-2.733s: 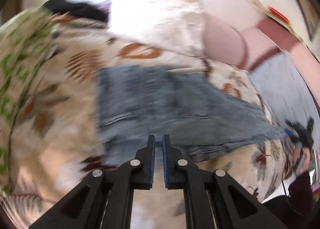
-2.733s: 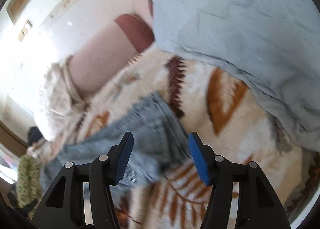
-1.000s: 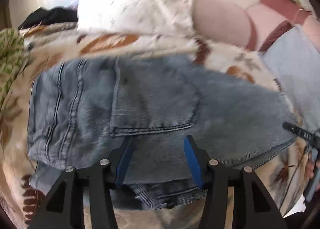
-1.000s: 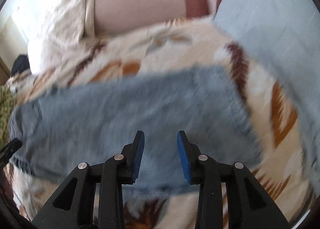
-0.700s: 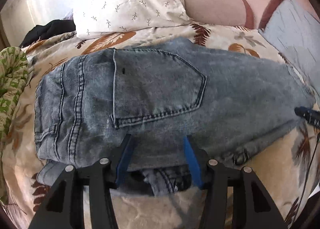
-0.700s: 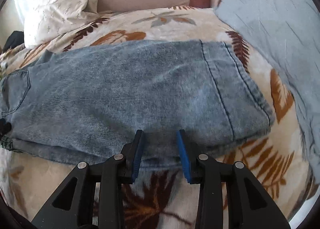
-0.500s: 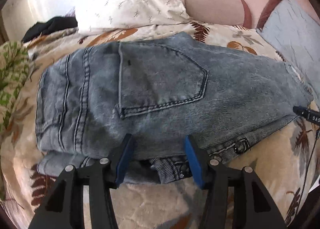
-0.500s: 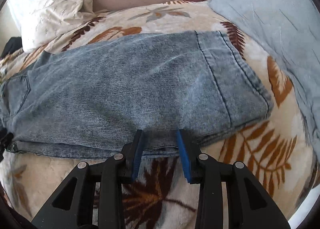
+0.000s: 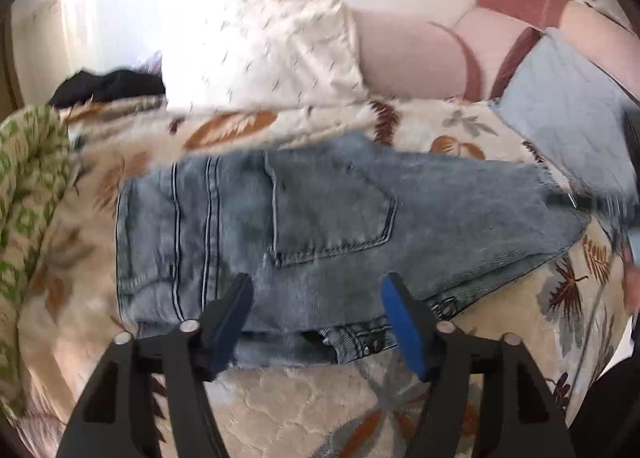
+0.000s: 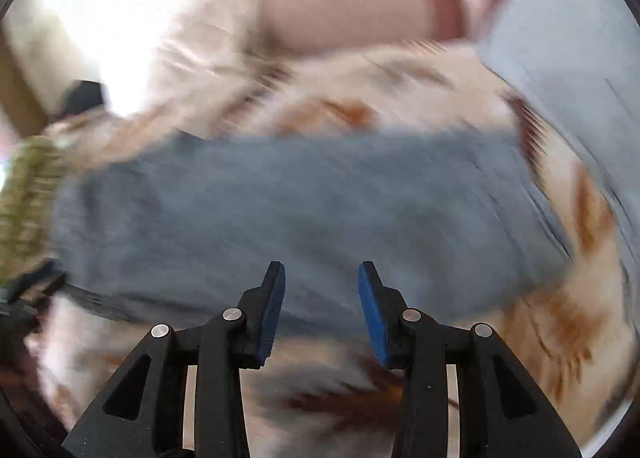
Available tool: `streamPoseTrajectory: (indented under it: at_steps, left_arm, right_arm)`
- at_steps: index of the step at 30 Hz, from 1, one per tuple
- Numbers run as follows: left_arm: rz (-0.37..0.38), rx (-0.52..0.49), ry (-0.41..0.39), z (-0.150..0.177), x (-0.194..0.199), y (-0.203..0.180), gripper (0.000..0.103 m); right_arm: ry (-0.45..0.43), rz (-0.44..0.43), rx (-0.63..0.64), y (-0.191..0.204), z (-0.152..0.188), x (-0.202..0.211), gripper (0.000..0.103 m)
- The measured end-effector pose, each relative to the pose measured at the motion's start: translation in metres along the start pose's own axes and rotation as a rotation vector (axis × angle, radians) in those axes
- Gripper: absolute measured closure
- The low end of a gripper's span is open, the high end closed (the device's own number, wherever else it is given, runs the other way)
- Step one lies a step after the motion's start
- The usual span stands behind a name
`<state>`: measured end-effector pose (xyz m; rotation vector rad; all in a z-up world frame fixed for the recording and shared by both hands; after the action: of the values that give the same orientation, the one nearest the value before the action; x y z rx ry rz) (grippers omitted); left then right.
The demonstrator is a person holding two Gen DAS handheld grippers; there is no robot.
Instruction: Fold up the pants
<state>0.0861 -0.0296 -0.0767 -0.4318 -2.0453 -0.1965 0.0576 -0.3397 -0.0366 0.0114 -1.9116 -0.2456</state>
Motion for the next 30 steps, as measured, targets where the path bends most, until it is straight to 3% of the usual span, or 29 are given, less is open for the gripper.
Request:
streamPoseTrajectory:
  at_steps: [3,9,14,23,24,28,30]
  left_arm:
    - [-0.010,-0.025,0.001,0.001,-0.004,0.003,0.027]
    - [0.013,0.062,0.066,0.005,-0.032,0.040,0.026]
    - [0.075,0.108,0.103,0.008,-0.044,0.054,0.026]
    - [0.069,0.072,0.121,0.016,-0.048,0.050,0.023]
    - [0.064,0.066,0.125,0.017,-0.049,0.050,0.023]
    - [0.059,0.058,0.130,0.017,-0.049,0.050,0.022]
    - [0.061,0.059,0.130,0.018,-0.048,0.050,0.022]
  right_arm:
    - [0.019,-0.150,0.064,0.038,-0.043,-0.003,0.054]
    - [0.101,-0.242,0.154,0.100,-0.134,-0.053,0.053]
    - [0.222,-0.235,0.168,0.128,-0.173,-0.115,0.053]
    - [0.324,-0.165,0.203,0.146,-0.186,-0.161,0.054]
    - [0.342,-0.155,0.206,0.147,-0.186,-0.165,0.056]
    - [0.393,-0.090,0.232,0.150,-0.182,-0.173,0.086]
    - [0.389,-0.072,0.239,0.152,-0.183,-0.171,0.091]
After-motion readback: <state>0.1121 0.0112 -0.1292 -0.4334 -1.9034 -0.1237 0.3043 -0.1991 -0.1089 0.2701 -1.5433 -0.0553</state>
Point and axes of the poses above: each gripper's, at about its wrist camera, not at the fingertips, and x roughly against the way its jaws point, y to its left, z to its underside, the point moved 2 cm from there along -x, roughly the way its jaws point, and after that the axes turned 13 degrees about y, right-handed, at the moved point
